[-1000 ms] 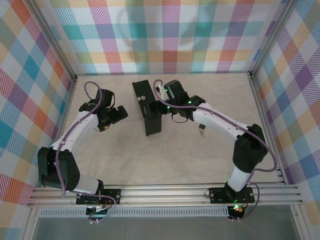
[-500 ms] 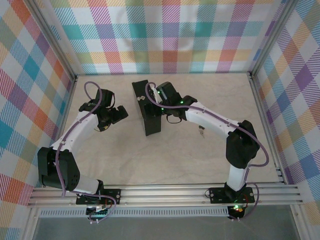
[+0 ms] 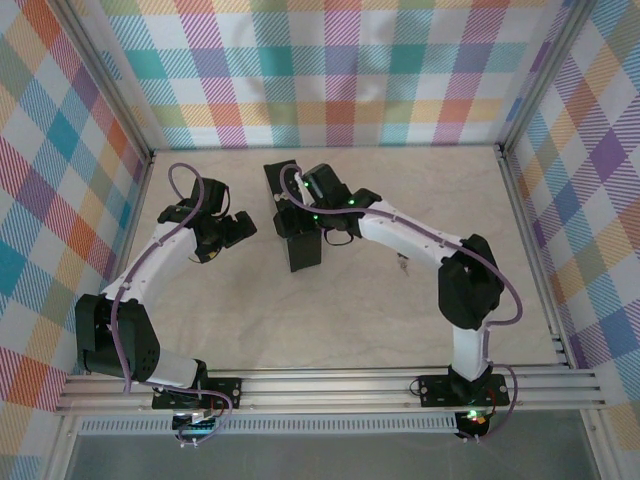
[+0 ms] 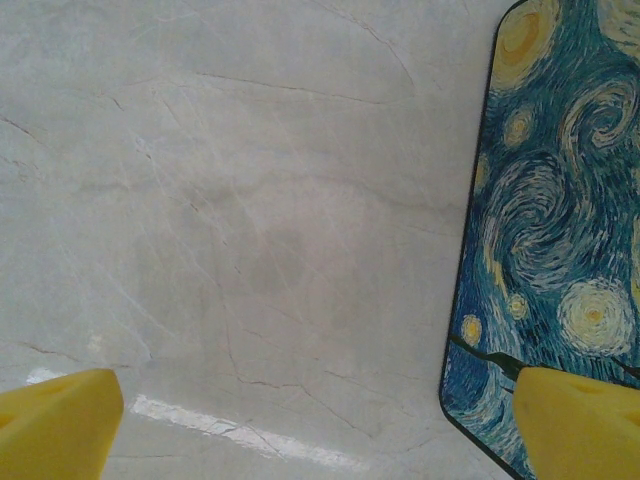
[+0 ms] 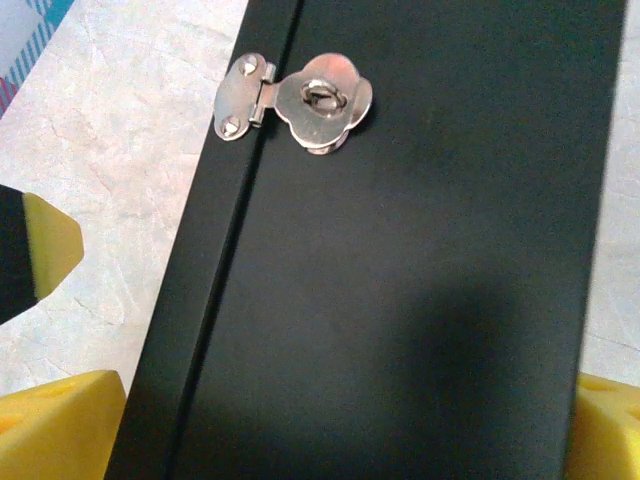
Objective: Unlock the padlock with the key
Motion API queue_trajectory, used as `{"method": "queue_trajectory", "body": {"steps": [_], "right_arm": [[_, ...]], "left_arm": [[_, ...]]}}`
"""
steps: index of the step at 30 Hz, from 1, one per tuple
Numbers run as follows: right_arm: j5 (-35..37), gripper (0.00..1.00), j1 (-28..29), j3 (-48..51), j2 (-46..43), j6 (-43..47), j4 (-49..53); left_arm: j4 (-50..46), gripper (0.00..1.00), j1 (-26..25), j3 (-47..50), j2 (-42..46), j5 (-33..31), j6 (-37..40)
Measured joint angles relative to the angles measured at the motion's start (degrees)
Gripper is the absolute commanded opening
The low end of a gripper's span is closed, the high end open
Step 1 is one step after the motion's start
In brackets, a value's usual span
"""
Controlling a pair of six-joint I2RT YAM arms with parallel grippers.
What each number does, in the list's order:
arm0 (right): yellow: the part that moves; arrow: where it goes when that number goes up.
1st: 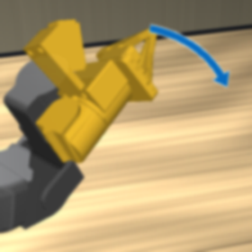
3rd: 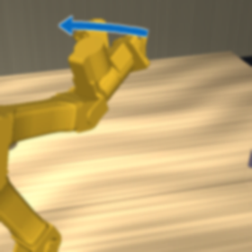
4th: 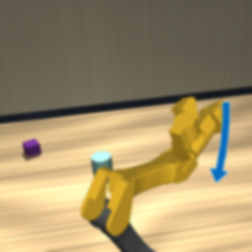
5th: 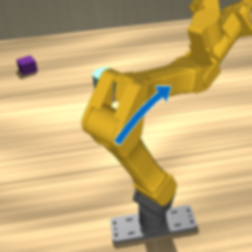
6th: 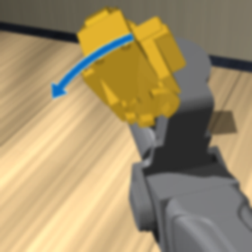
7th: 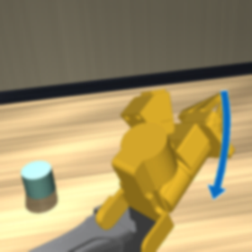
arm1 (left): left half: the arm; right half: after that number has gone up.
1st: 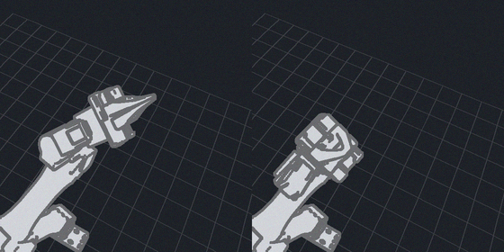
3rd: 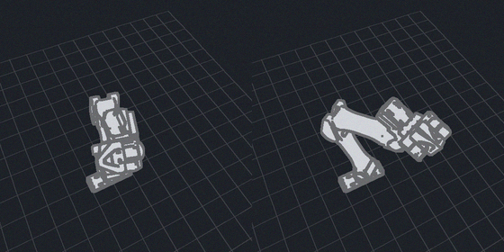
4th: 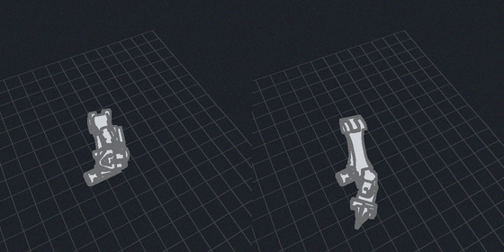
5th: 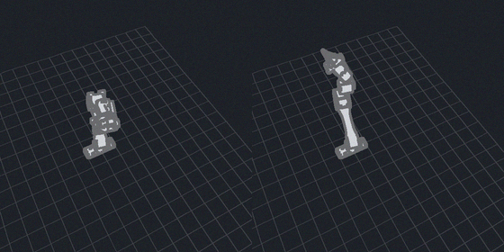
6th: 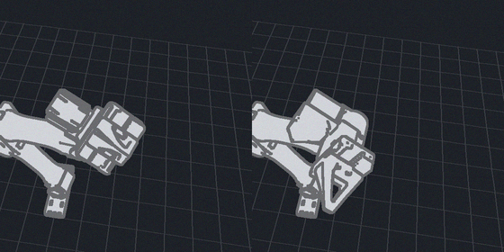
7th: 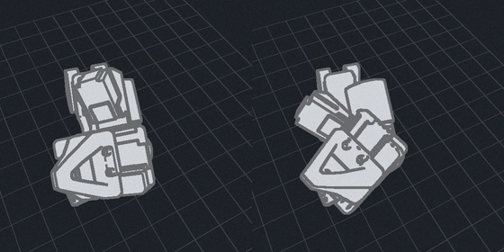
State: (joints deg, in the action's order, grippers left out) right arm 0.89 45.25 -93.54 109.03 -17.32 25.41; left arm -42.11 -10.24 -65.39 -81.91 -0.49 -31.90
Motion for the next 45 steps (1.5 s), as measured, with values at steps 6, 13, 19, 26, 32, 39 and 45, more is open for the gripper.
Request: {"method": "queue_trajectory", "body": {"steps": [6,13,19,26,32,39,45], "right_arm": [[1.29,0.99,0.48,-0.33,0.04,-0.02,0.66],[0.55,0.93,-0.22,1.31,-0.5,-3.06,-1.2],[-7.52,0.92,-4.92,12.28,-5.97,-11.63,-12.26],[-18.78,0.94,-12.5,27.28,-11.82,-23.58,-28.04],[-25.83,0.95,-16.13,37.86,-13.88,-30.29,-40.57],[-29.33,0.97,-17.31,46.42,-13.79,-33.11,-46.05],[-31.17,0.98,-18.78,47.74,-12.37,-33.18,-48.83]], "left_arm": [[0.0,0.99,0.0,0.0,0.0,0.59,0.0],[-0.52,0.96,0.02,0.0,0.24,0.83,0.37],[-2.97,0.94,-0.83,-0.81,2.45,0.33,1.73],[-3.26,0.93,-5.42,-4.79,2.32,2.01,2.19],[-1.97,0.94,-11.15,-8.72,-4.2,3.58,1.36],[0.94,0.94,-12.61,-12.83,-14.49,2.71,-1.92],[2.91,0.93,-12.63,-16.55,-20.9,2.34,-2.62]]}}
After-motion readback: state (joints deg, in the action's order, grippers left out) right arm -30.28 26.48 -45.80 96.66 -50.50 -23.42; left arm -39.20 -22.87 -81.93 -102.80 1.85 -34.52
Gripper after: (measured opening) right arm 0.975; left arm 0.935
